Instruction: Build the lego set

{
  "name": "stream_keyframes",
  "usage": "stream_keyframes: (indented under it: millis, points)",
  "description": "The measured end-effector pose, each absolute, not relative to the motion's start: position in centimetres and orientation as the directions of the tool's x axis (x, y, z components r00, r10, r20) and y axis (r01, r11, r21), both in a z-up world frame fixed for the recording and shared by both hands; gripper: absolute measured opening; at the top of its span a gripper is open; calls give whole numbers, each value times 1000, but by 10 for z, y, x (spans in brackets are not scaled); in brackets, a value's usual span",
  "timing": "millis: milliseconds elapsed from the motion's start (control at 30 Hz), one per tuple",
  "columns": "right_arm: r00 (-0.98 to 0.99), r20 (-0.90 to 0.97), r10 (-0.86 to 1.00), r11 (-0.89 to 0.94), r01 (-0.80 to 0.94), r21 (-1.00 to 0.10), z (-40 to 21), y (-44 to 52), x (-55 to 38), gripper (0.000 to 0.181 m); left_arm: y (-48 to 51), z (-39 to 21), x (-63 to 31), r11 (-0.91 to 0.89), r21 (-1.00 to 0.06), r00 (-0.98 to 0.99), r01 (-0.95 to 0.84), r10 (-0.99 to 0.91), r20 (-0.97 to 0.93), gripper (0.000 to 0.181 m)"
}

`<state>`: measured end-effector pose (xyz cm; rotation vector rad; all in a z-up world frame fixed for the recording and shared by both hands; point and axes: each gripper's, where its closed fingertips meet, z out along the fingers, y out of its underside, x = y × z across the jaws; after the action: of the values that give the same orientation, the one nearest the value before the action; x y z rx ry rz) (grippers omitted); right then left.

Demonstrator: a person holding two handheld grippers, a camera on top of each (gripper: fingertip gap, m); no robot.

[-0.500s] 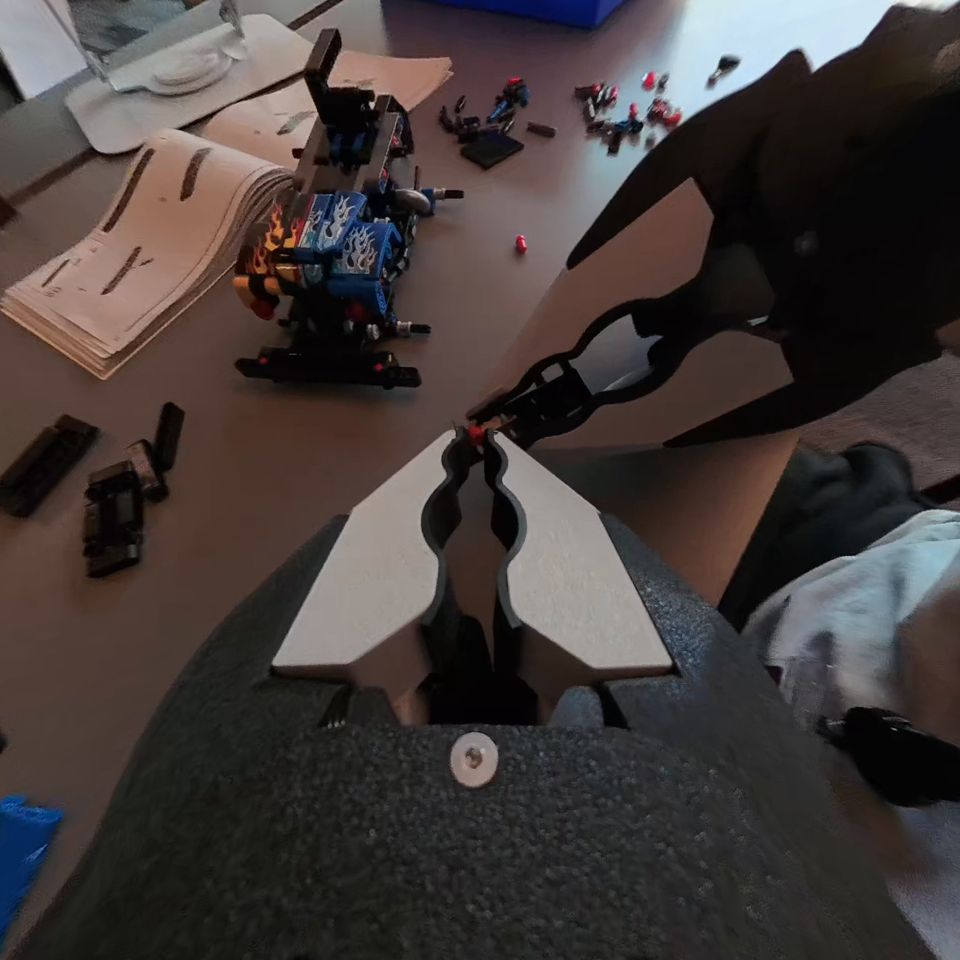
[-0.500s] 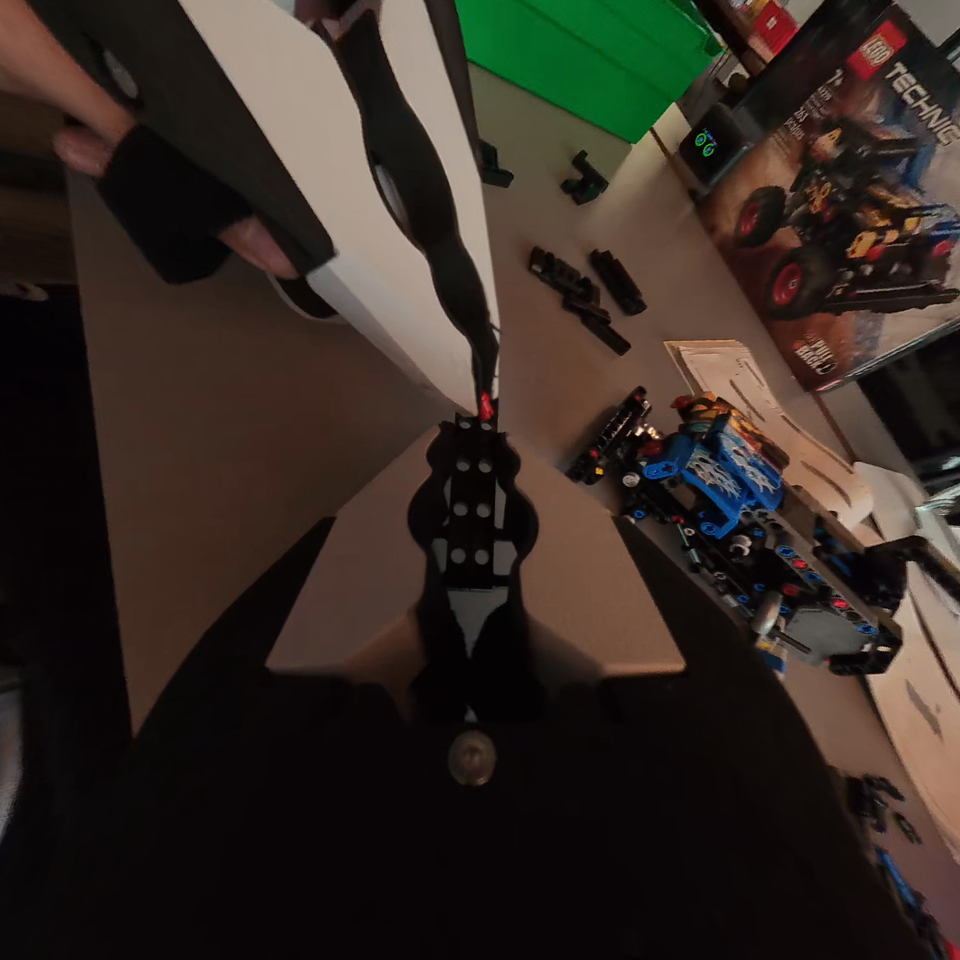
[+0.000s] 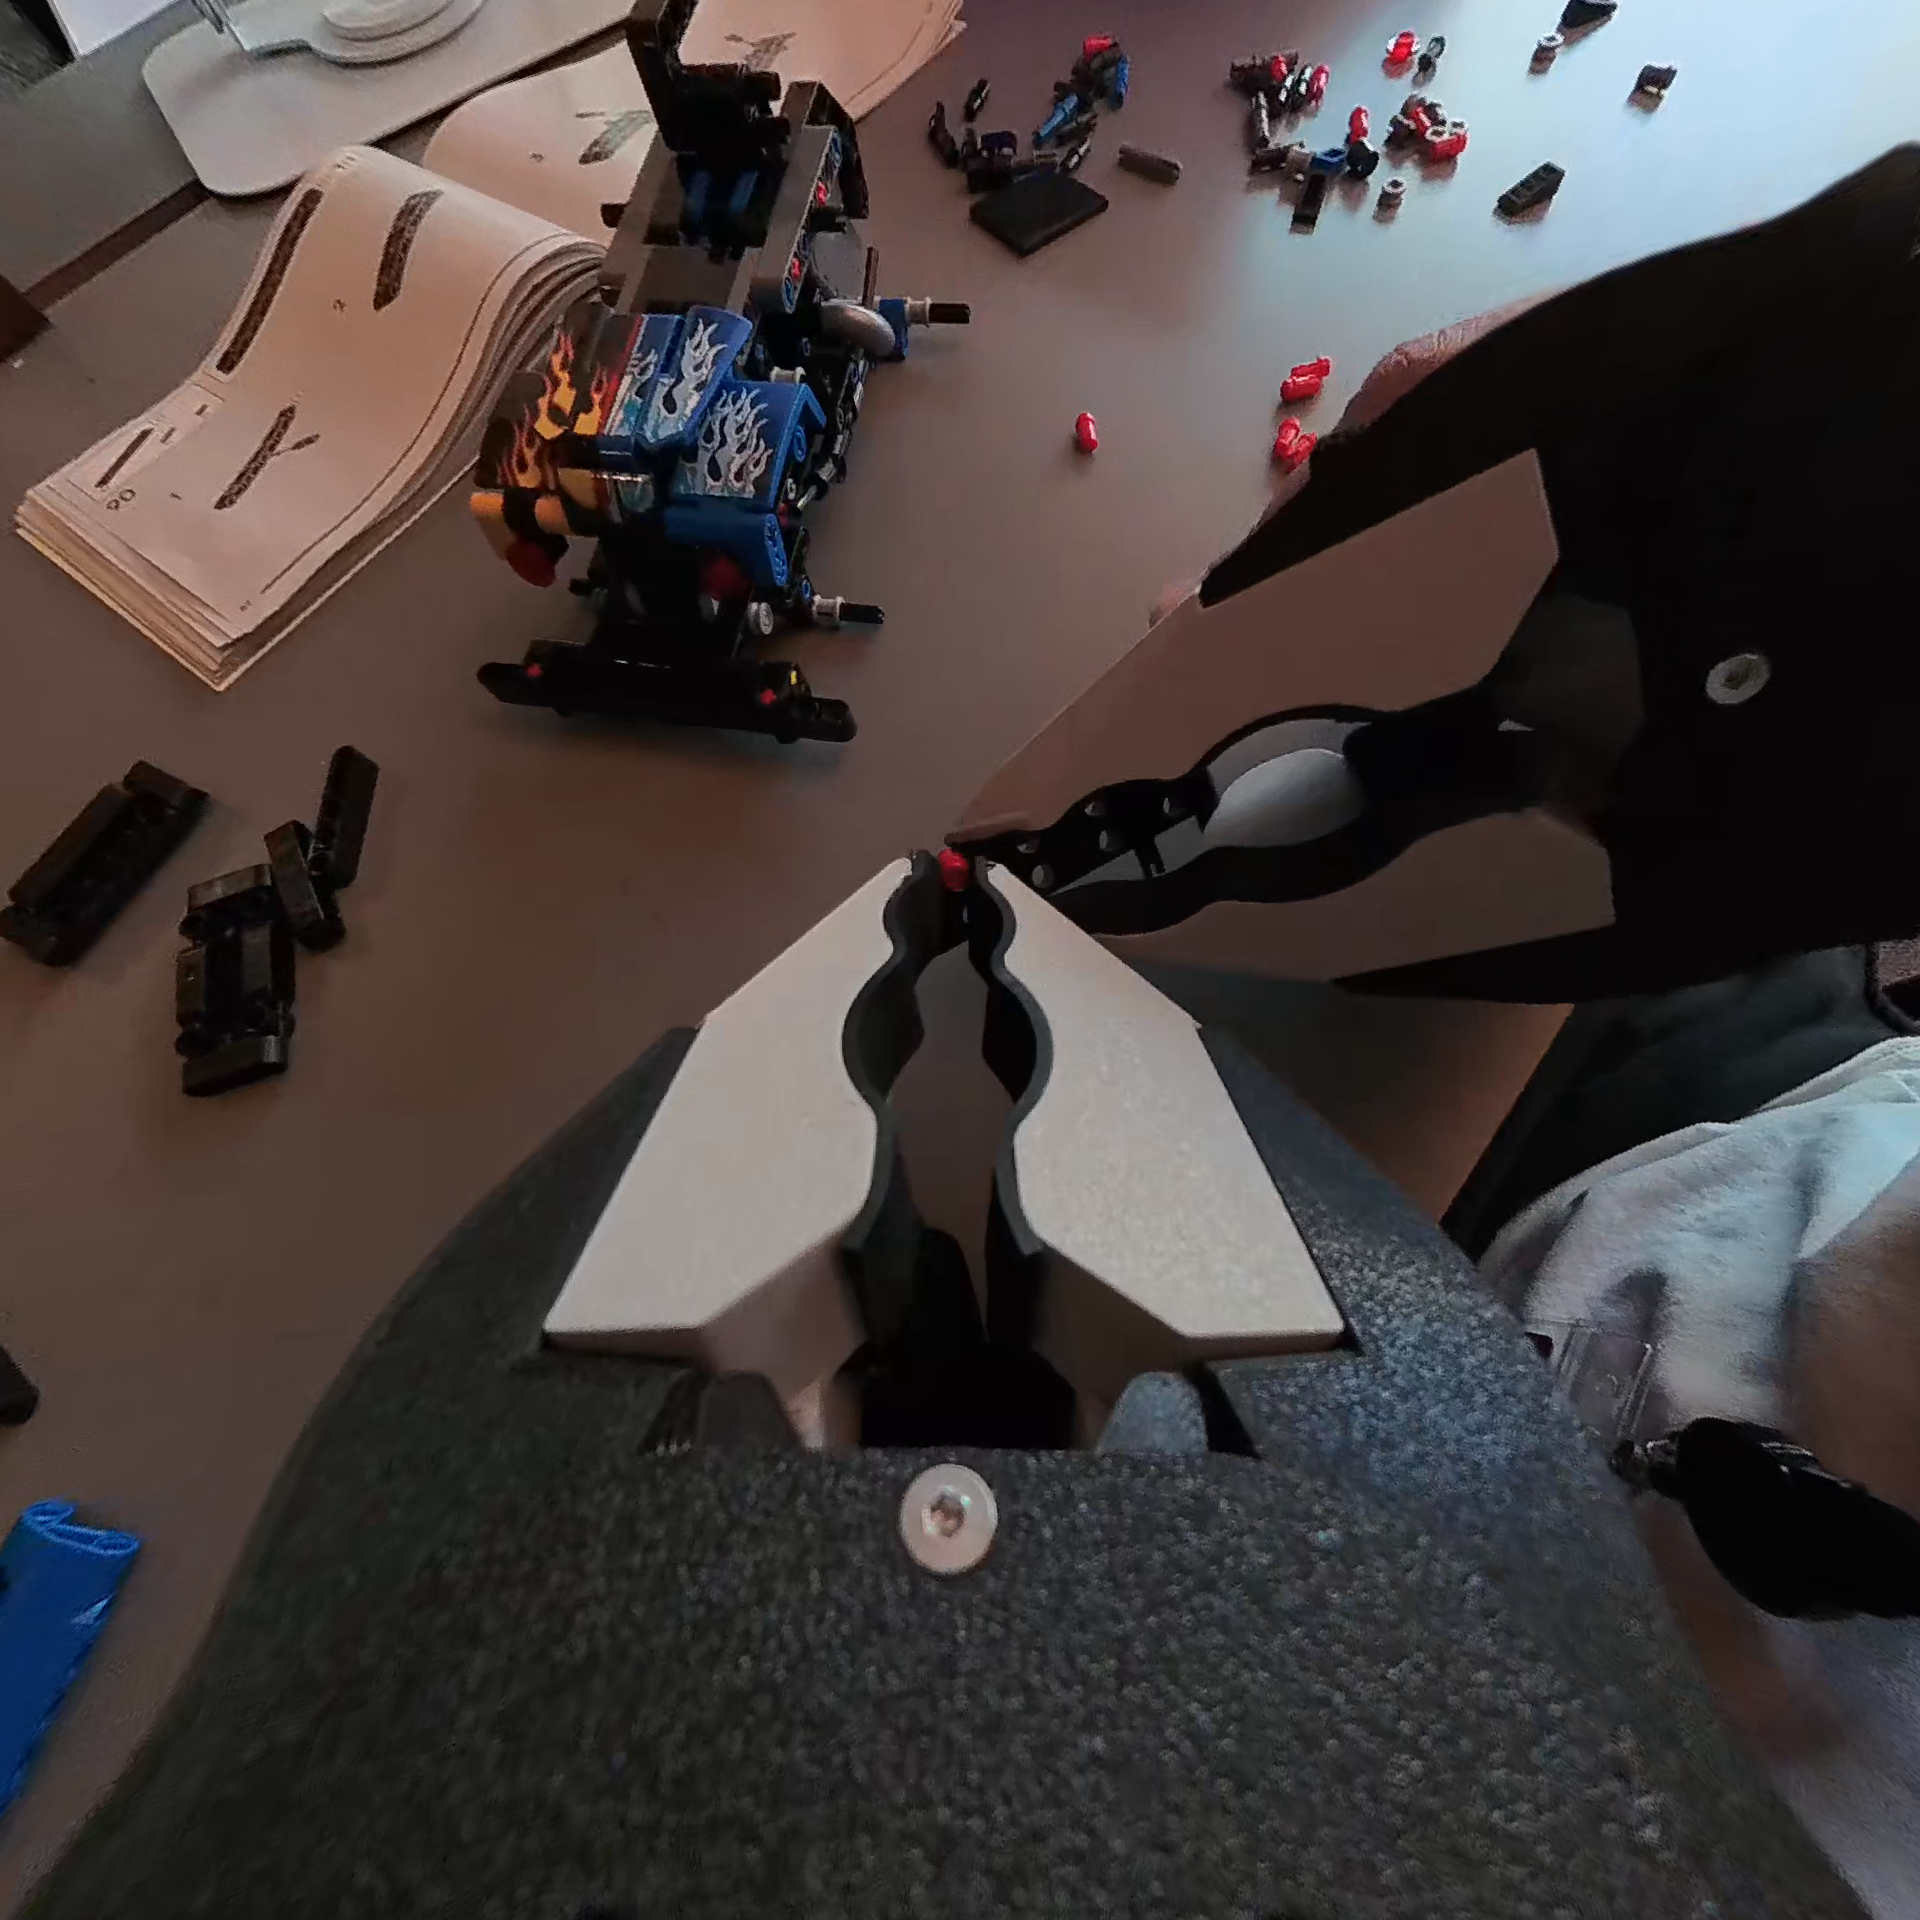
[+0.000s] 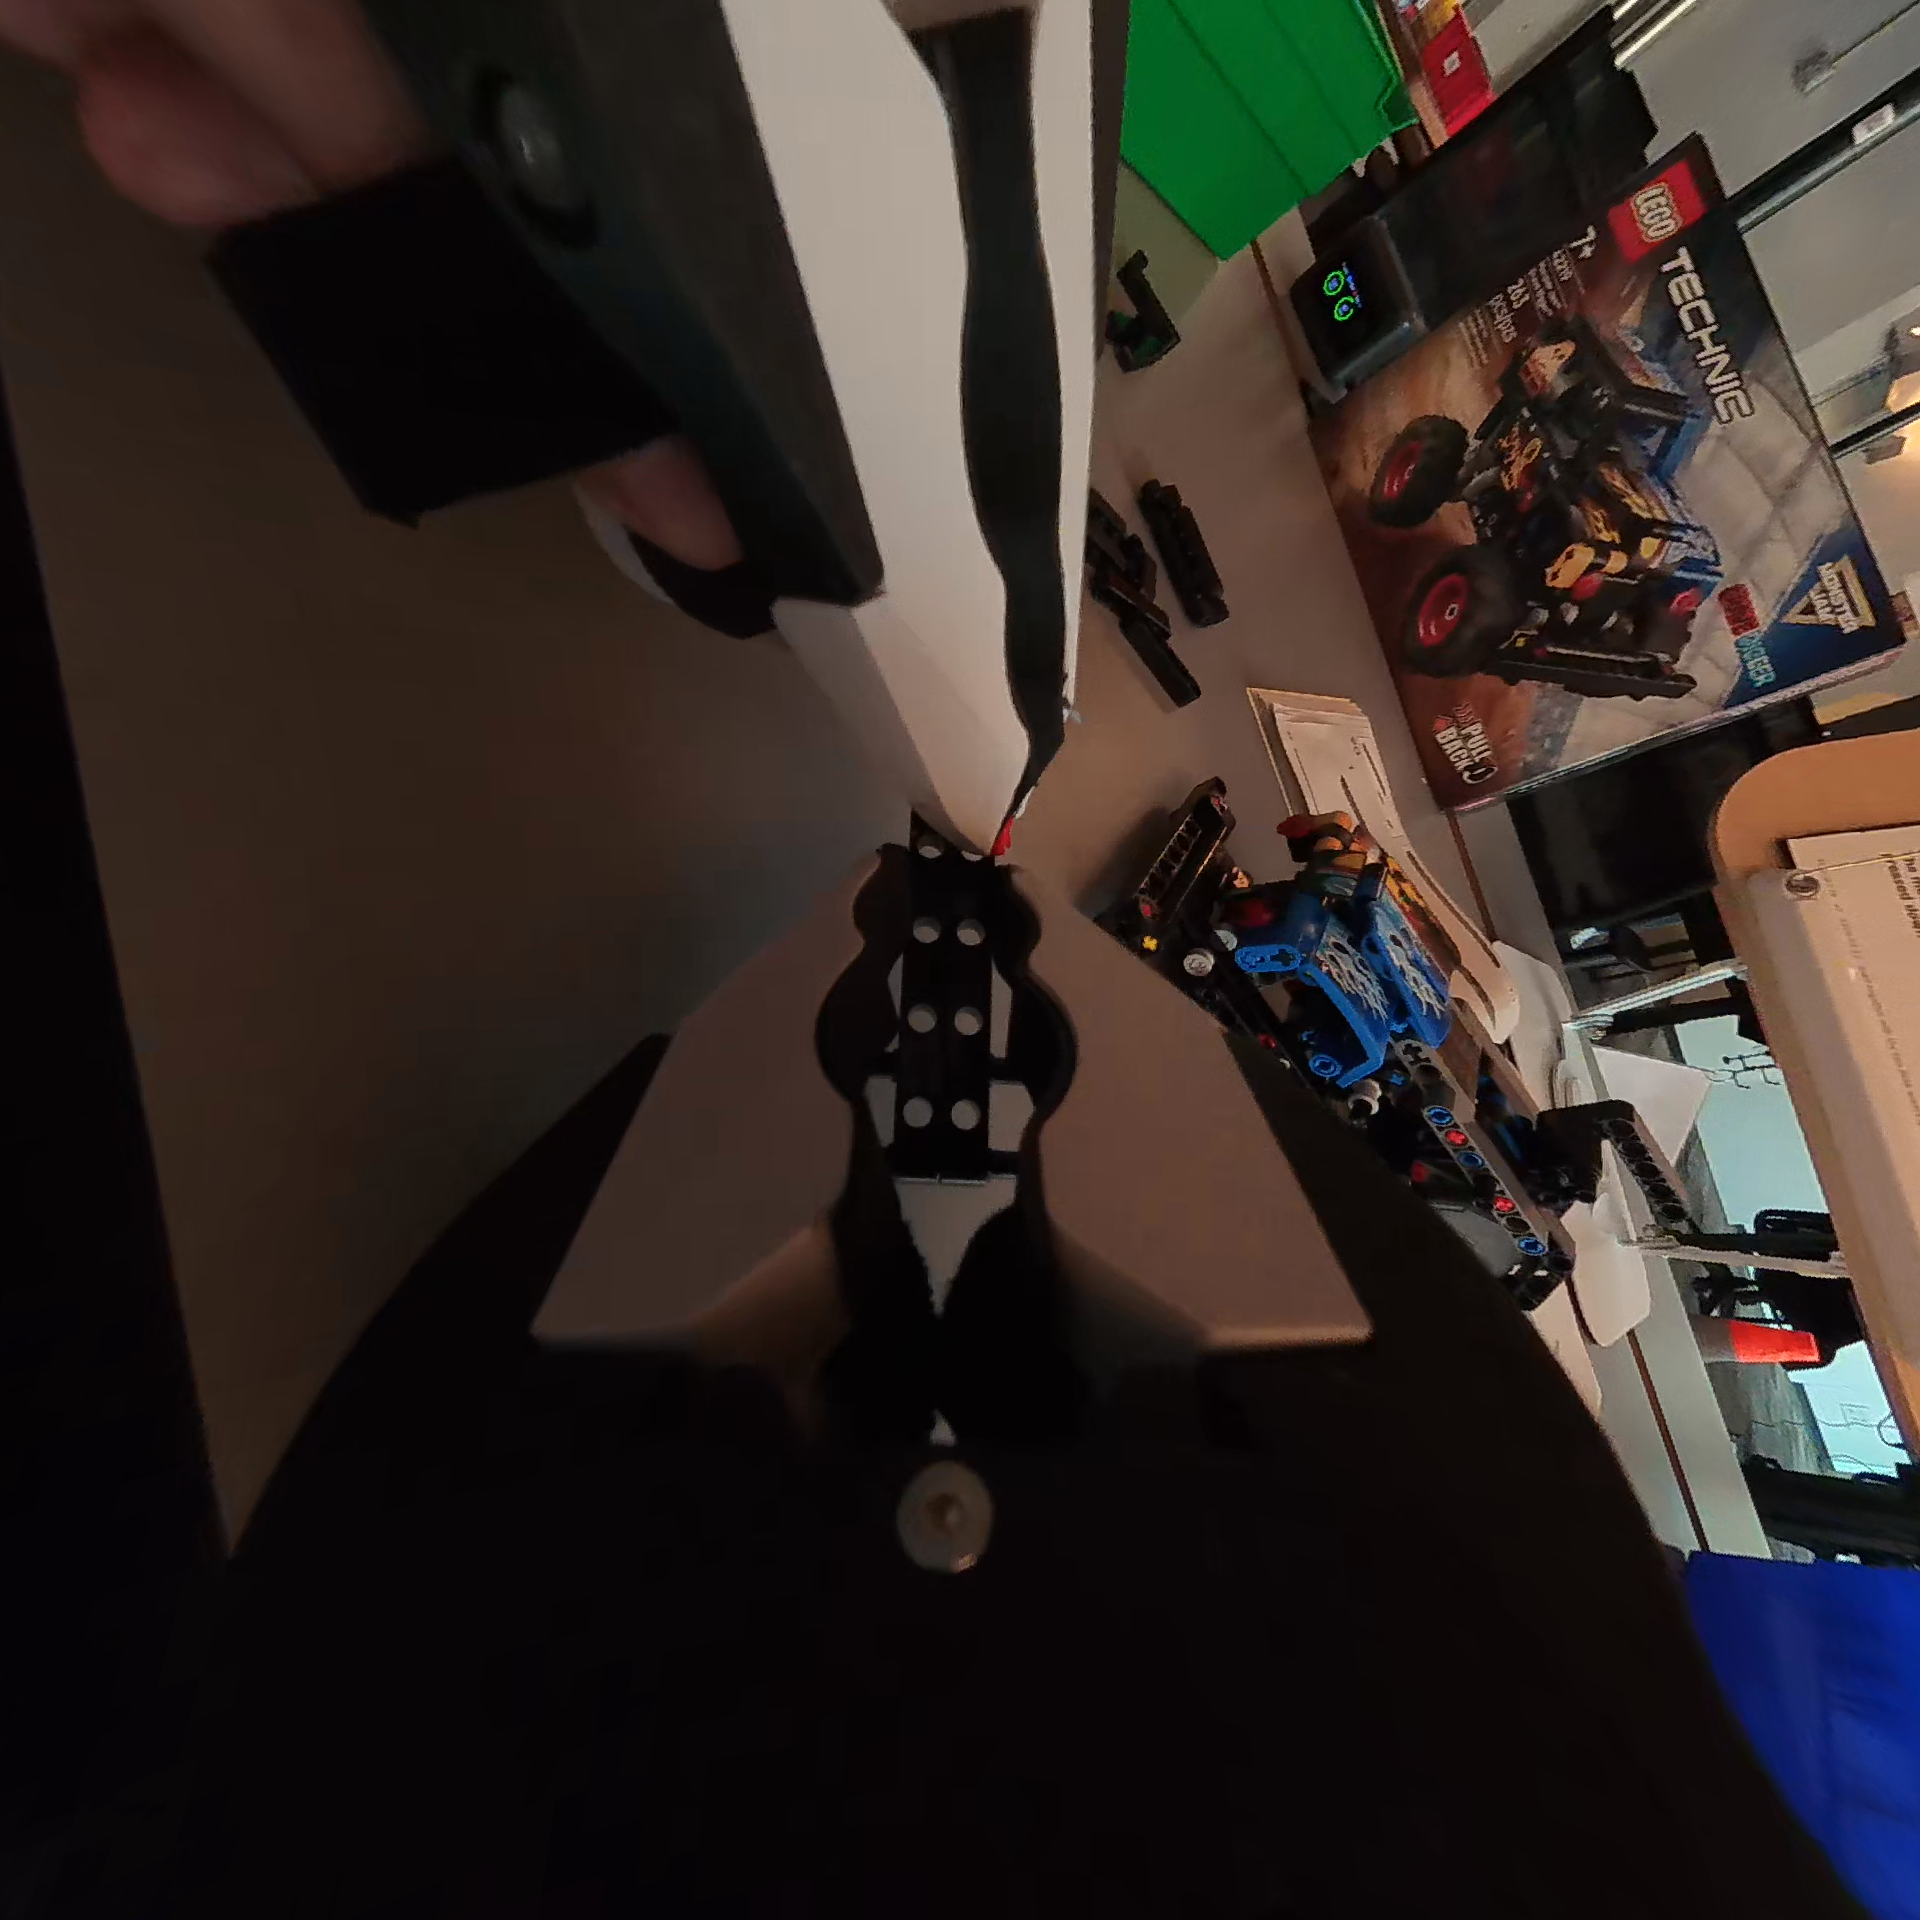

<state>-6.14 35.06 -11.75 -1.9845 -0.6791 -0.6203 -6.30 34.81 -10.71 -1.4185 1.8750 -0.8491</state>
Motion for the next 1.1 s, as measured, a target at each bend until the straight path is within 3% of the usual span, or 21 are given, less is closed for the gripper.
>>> stream_keyframes:
  millis: [900,1100]
  points:
    - [607,776,173,-421,758,-499,-114,353,-61,14,348,-109,-65,35,-800,-132,-599,-990,55,4]
    - [683,714,154,-471,686,-555,-122,352,-58,14,348,-117,-61,-25,-801,-98,-598,-990,103,4]
